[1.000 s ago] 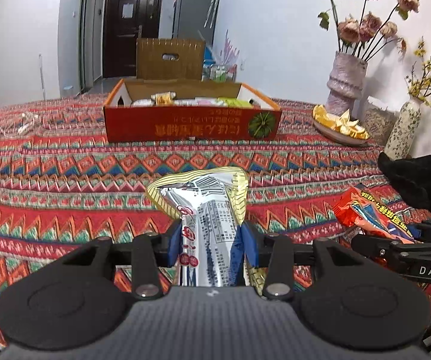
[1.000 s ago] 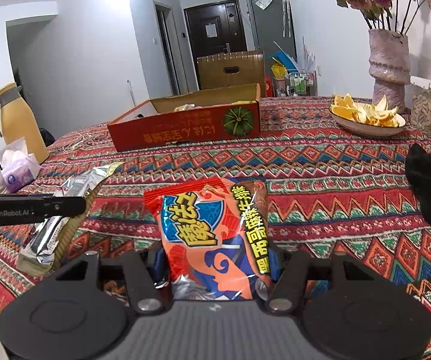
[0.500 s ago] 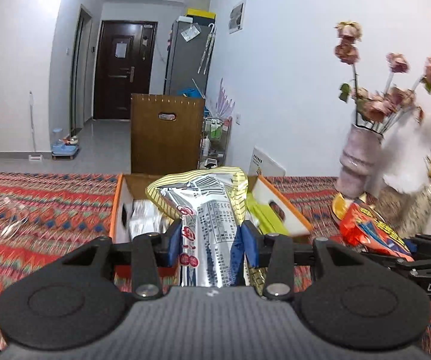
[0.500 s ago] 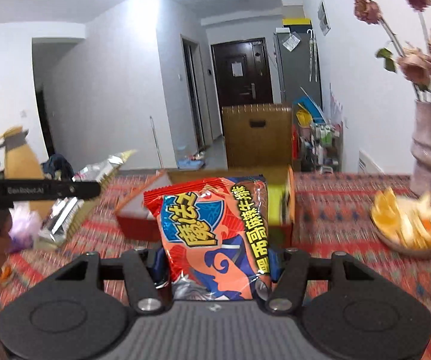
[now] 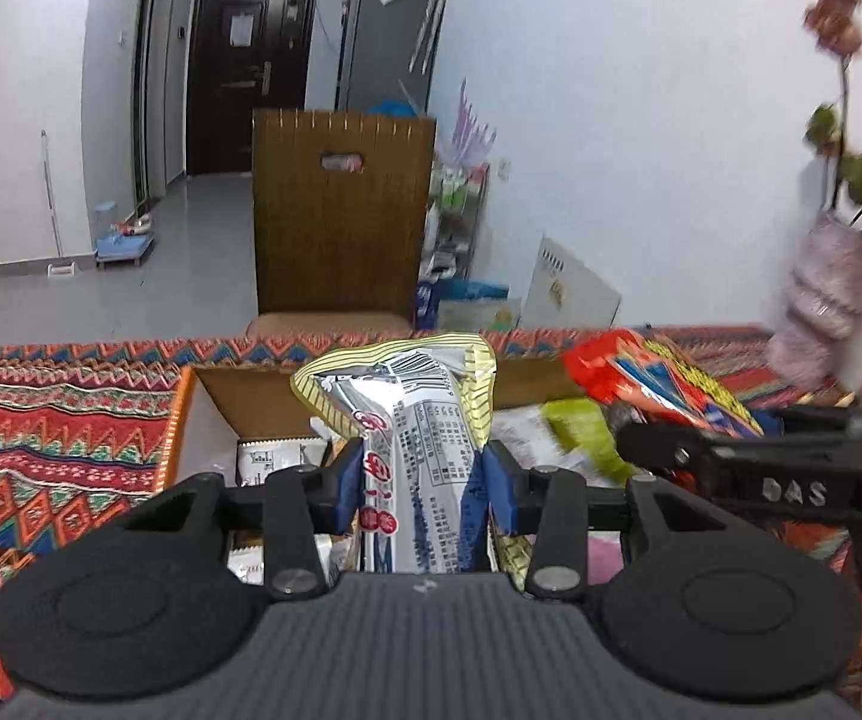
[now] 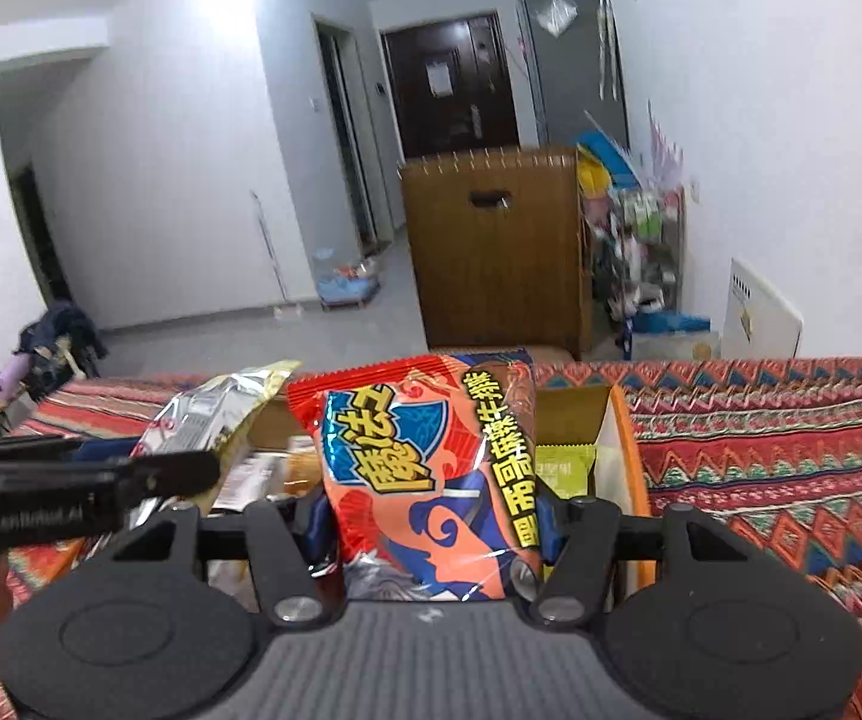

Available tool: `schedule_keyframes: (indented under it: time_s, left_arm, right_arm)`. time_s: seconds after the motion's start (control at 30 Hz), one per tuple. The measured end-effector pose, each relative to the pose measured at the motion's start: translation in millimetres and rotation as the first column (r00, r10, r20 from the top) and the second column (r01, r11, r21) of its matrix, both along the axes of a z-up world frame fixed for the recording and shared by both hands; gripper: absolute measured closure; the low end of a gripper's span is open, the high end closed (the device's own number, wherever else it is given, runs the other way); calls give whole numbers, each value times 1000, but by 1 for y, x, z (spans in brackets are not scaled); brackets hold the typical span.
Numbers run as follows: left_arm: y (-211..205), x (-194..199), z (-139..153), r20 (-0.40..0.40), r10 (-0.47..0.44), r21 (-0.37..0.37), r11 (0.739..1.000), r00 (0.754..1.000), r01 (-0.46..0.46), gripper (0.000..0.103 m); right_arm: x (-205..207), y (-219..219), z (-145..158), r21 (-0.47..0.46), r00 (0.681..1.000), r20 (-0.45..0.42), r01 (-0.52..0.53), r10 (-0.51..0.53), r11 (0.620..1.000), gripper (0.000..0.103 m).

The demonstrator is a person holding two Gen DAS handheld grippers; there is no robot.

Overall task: Organize snacks
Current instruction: 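Carry both packets over the orange box and release them inside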

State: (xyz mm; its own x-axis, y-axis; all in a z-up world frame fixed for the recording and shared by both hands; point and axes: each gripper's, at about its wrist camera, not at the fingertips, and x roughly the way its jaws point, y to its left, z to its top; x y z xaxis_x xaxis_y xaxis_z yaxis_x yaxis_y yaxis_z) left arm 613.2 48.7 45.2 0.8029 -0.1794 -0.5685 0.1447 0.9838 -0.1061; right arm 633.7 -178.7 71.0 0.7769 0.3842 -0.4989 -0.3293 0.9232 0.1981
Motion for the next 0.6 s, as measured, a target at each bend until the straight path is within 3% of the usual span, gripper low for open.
schedule_keyframes:
  time_s: [0.17, 0.27, 0.37, 0.6]
  left_arm:
    - [-4, 22, -31, -50, -11, 44, 999, 999, 13, 58]
    - [-4, 23, -43, -77, -1, 39, 999, 997, 4, 45]
    - [-3, 19, -42, -77, -25, 28, 999, 997, 28, 38]
    - [-2, 1, -27, -62, -33, 63, 997, 998, 37, 32]
  right_arm:
    - [50, 24, -26, -60, 996, -86, 8, -13, 998, 44]
    - [68, 37, -32, -101, 991, -130, 10, -23, 995, 42]
    - [69, 41, -29, -90, 994, -112, -2, -8, 996, 29]
    - [72, 34, -24, -50, 993, -122, -6, 0, 999, 27]
